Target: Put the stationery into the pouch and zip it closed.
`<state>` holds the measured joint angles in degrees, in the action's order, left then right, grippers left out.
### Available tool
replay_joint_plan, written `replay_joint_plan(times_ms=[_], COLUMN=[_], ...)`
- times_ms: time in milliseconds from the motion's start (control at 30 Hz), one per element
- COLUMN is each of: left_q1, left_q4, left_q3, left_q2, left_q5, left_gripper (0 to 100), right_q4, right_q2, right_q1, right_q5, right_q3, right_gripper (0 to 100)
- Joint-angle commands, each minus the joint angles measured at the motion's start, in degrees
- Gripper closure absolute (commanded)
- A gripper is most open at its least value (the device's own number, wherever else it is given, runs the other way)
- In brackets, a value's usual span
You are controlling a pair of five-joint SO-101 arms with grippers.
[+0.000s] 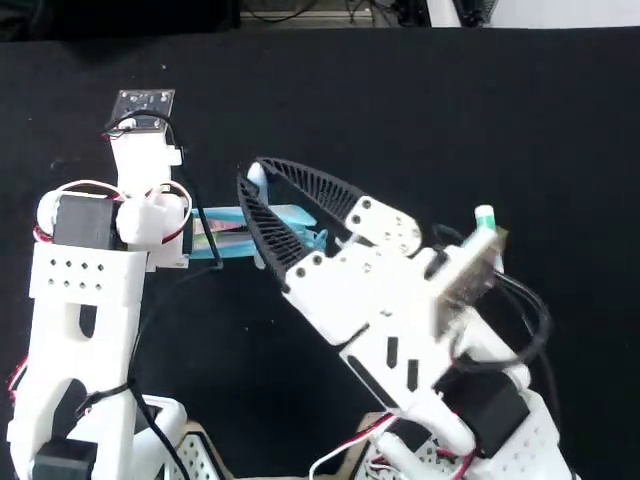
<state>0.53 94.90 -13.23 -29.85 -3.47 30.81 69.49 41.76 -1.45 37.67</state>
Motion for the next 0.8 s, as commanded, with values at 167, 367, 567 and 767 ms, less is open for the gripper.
replay_joint_plan(times_ms=[167,367,567,767], left_q1=[-1.01,-1.01,-1.01,-1.01], left_q4=[-0.35,-0.35,-0.35,-0.35], left_q3=[-2.68,-2.68,-2.68,-2.68], left_q2=[0.62,0.53,0.7,0.7], left_q5=[0.18,0.18,0.18,0.18], left_gripper=[97,97,97,97], right_q4=[-3.08,-3.96,-13.98,-14.77], right_q2=[-0.04,-0.04,-0.04,0.48], right_q1=[0.88,0.88,0.7,0.7], right_q5=[0.09,0.0,0.0,0.0], right_q3=[-5.49,-2.42,1.71,8.22], right_gripper=[98.7,98.7,98.7,98.7])
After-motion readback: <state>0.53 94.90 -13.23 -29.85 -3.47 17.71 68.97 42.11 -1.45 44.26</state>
